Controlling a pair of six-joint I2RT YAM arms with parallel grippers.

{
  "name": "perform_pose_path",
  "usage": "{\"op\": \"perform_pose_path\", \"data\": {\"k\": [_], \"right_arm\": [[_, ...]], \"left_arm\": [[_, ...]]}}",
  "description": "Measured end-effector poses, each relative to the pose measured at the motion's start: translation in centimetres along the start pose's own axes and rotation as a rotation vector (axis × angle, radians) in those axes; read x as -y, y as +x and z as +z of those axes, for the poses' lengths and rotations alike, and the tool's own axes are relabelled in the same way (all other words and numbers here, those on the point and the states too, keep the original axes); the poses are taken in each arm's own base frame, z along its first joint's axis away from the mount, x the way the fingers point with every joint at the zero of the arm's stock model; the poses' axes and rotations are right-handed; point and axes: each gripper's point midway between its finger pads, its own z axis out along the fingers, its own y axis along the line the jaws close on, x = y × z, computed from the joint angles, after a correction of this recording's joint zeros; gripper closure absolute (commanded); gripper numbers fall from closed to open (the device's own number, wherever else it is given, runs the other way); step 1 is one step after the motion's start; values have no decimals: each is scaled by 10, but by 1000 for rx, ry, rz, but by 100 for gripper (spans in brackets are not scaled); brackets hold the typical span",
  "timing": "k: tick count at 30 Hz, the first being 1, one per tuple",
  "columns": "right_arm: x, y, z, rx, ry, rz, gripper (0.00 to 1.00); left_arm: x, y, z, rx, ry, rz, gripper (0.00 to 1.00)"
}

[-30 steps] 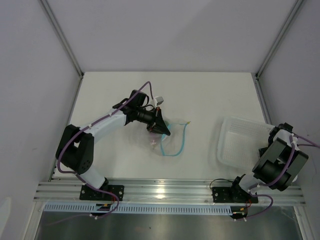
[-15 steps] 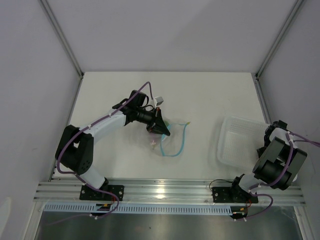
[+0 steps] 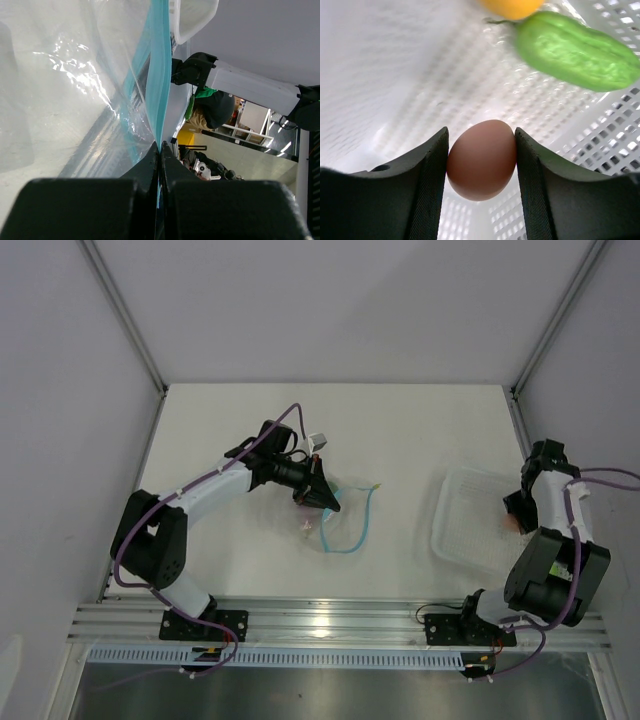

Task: Place the food in the zip-top bag and seal the zipper
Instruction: Pick up the fake vegetable from the bin, then place the fake vegetable in the zipper food storage bag.

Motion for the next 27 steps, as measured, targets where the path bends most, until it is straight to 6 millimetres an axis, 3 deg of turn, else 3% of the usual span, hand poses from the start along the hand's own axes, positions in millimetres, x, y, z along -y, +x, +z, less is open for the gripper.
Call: {"op": "perform_pose_path", "data": {"k": [4,8,14,18,23,27], "right_arm": [[-33,-9,-42,43,-160,-41,100],[-72,15,-83,29,-382,-188,100],[-134,99,-163,-39,-817,-549,100],[-152,169,-212,-89,-1077,-780,100],[-155,228,-242,-152,-1228,-943,99],[-157,256,-244,-190,-1256,-1023,96]], "left_arm": [[0,0,0,0,0,0,99],[0,0,0,0,0,-1,99],[1,0,0,1,1,0,99],[6,-4,-1,9,8,5,99],[15,-9,-2,22,25,-1,99],[25,-14,-4,36,42,12,99]]}}
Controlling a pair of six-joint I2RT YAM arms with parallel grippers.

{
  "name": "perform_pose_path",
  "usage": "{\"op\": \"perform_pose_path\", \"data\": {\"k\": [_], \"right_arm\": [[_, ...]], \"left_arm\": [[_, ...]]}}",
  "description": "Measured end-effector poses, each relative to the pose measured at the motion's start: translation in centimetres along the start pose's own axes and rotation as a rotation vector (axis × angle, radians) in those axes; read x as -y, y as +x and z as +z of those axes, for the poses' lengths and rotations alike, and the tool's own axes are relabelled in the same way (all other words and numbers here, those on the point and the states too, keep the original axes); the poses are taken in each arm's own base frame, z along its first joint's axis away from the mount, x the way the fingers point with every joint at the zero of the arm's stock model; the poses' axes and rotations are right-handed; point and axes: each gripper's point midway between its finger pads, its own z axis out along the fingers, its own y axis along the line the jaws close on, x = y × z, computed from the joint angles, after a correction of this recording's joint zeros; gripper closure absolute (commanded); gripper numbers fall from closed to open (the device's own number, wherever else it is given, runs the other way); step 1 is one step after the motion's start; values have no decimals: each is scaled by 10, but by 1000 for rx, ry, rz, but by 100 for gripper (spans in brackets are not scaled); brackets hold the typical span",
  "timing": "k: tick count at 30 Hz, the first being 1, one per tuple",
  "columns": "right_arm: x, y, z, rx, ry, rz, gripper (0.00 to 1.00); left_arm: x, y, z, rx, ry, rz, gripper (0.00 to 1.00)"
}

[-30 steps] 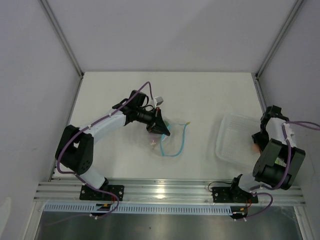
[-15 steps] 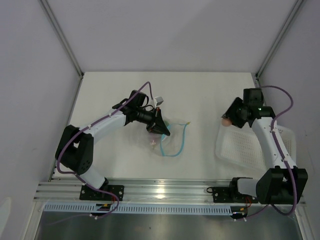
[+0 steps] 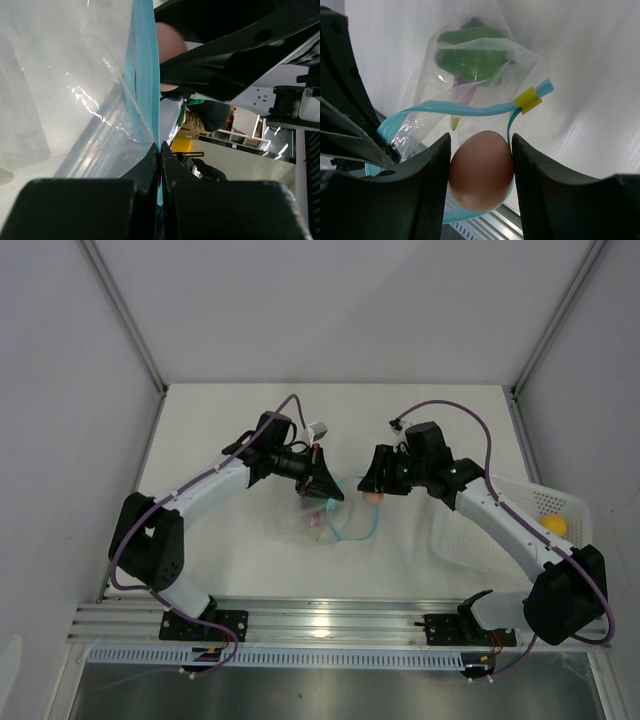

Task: Place the food in the zip-top bag and seal the zipper
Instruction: Place the fake vegetable in the zipper food storage bag, then pick up the fake vegetable from the bin.

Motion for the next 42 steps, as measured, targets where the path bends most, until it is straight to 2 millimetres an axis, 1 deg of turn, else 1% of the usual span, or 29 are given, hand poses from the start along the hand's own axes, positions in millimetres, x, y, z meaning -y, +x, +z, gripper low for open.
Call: {"op": "perform_pose_path", "data": {"k": [1,2,4,5,6,7,9,10,11,14,15,21,26,28,31,33,34,35,36,37,38,40,42], "right_arm": [[-3,3,3,-11,-7,-8,95],[-5,6,6,-22,-13,-15,90],[-10,11,10,-37,-26,-27,87],[-12,12,11,-41,-31,-31,82],[-15,15,13,-49,-36,-39,62],[-16,17,14,-53,-39,-45,50],[-20,21,15,-63,-46,-56,30],[-22,22,16,-66,-51,-60,27],[-24,23,16,-67,-53,-67,21],[-25,25,16,-67,-53,-78,19],[-25,25,16,-66,-52,-79,16],[-22,22,15,-54,-30,-79,16],[-19,7,6,-19,-1,-69,12],[-14,-4,-1,13,24,-59,10],[3,-23,-14,66,98,-31,5],[25,-38,-26,112,186,4,1],[39,-44,-32,135,238,25,1],[57,-50,-41,161,303,57,1],[70,-51,-49,171,353,78,1],[97,-57,-63,202,436,136,0],[117,-58,-75,218,505,180,1],[160,-57,-102,246,659,274,1],[193,-50,-125,249,794,340,1]], "left_arm": [[2,0,-1,2,3,6,100],[4,0,-1,4,6,10,99],[7,0,-3,9,12,17,99],[8,0,-3,10,13,18,99],[9,0,-3,11,14,18,99],[9,0,-4,11,15,19,99],[10,0,-4,12,15,15,99],[10,0,-4,12,15,14,100],[10,1,-4,12,16,14,99],[10,0,-4,13,16,15,99],[10,0,-4,12,17,14,99],[11,0,-4,13,18,11,99],[11,0,-4,14,18,12,99],[11,0,-4,14,18,12,99],[11,0,-4,14,18,12,99],[11,0,-4,14,18,12,100],[11,0,-4,14,18,12,100],[11,0,-4,14,18,12,99],[11,0,-4,14,18,12,99],[11,0,-4,14,17,12,99],[11,0,-4,14,17,12,99],[10,0,-4,13,17,11,99],[9,1,-4,12,16,11,99]]}}
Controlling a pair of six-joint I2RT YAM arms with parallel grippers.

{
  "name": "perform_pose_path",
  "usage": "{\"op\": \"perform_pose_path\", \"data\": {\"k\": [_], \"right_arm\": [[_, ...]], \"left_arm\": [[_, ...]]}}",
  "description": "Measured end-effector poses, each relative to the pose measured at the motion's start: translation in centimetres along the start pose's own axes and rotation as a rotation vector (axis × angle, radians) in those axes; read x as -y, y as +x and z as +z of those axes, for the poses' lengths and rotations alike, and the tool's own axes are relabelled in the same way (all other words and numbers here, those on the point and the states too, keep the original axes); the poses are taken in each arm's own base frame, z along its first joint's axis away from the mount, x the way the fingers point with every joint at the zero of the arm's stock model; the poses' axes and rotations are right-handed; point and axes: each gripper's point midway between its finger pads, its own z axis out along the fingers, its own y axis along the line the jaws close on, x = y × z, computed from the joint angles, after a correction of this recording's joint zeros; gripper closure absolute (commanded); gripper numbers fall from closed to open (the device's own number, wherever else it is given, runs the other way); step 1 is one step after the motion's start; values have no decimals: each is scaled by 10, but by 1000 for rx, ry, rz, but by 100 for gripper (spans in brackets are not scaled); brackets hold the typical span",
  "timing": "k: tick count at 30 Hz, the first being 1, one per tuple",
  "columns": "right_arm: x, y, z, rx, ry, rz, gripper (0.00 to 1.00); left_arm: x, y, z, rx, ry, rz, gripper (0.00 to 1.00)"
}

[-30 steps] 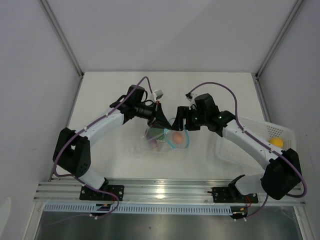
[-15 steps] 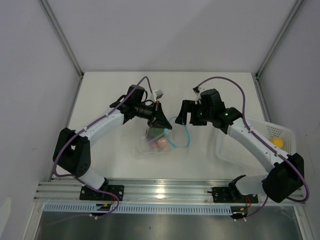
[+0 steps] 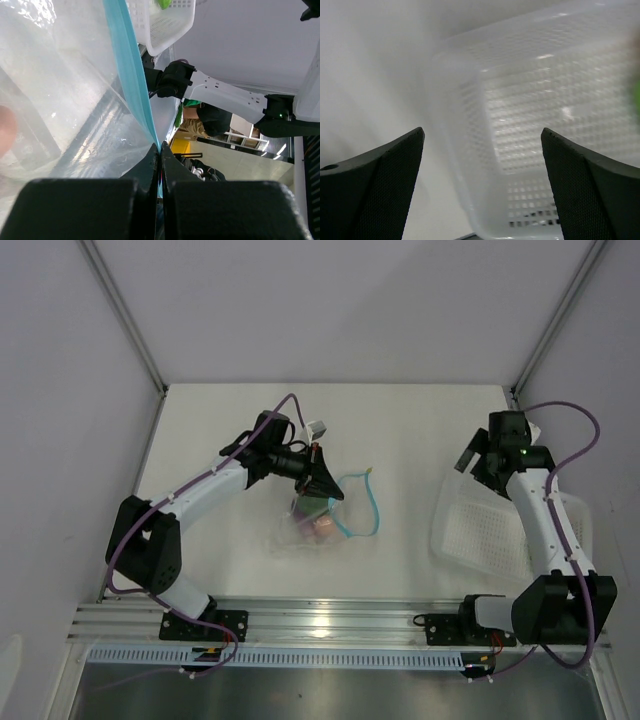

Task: Place the food in the zip-top bag and seal the zipper
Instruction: Pick up the fake vegetable from the bin.

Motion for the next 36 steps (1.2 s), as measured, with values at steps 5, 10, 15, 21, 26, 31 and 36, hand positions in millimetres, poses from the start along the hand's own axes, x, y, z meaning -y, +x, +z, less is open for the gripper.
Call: {"op": "perform_pose_path", "data": {"k": [5,10,15,21,26,31,36], "right_arm": [[74,0,12,-29,283,14,1],[121,19,23,-105,439,-45,1],[157,32,30,-158,551,-85,1],[195,39,36,-202,648,-70,1],[215,42,48,-245,684,-74,1],[225,48,68,-296,679,-88,1],[227,50,79,-319,654,-118,1]], "left_arm": [[-5,3,1,-7,-3,-12,99],[-7,7,2,-24,5,-21,99],[-9,8,2,-31,5,-23,100],[-10,9,2,-38,2,-20,99],[-12,8,0,-33,0,-18,99],[-13,7,-1,-29,0,-21,99],[-14,6,-3,-26,3,-26,100]]}}
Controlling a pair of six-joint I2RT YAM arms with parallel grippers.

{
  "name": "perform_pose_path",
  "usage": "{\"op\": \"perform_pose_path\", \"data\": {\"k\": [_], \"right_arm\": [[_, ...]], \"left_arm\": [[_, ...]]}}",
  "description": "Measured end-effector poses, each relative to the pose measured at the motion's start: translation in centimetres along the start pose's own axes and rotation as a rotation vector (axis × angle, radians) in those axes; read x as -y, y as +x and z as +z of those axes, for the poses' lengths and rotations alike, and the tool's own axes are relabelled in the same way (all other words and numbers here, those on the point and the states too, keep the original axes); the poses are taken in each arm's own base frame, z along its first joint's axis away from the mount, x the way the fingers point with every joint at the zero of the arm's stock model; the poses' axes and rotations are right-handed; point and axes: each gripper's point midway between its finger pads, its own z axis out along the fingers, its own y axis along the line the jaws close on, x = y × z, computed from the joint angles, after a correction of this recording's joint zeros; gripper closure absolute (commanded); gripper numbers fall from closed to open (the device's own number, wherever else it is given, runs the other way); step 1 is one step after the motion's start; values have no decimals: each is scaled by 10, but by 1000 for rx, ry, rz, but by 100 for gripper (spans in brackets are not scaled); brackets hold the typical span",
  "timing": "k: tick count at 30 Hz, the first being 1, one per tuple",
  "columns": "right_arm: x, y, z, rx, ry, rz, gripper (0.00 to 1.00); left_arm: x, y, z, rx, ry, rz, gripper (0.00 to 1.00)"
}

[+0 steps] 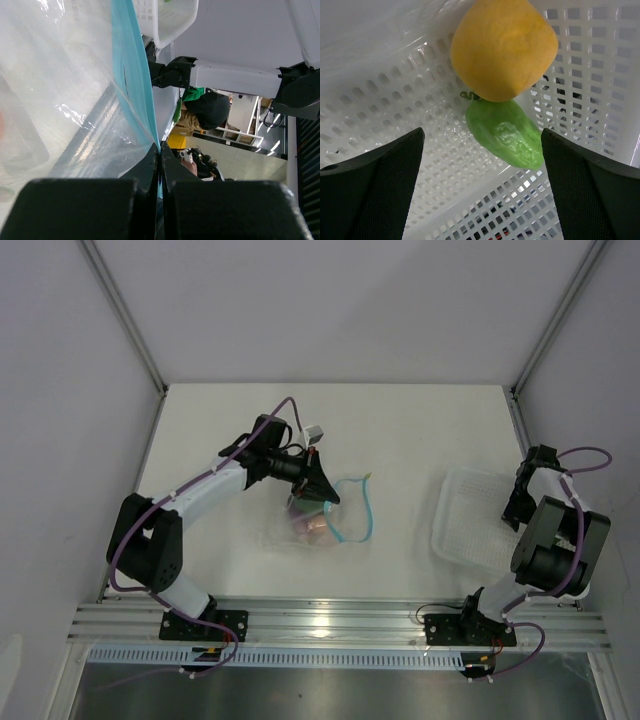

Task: Place the food in the zip-top bag and seal the zipper
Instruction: Pick up the fake vegetable from the bin.

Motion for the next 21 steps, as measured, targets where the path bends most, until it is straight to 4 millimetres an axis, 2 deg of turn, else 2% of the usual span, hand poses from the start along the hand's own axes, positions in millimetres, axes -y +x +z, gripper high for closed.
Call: {"op": "perform_pose_path", "data": {"k": [10,14,21], "right_arm": [[-2,5,23,-36,-5,-29,8],[-2,4,23,-30,-8,-38,18],[-7,7,24,-31,-39,-54,58]], "left_arm": [[-3,-3,-3,11,-3,-10,99],[-4,-4,-4,15,-3,-11,100],[-5,-4,-4,17,-3,-13,99]]}}
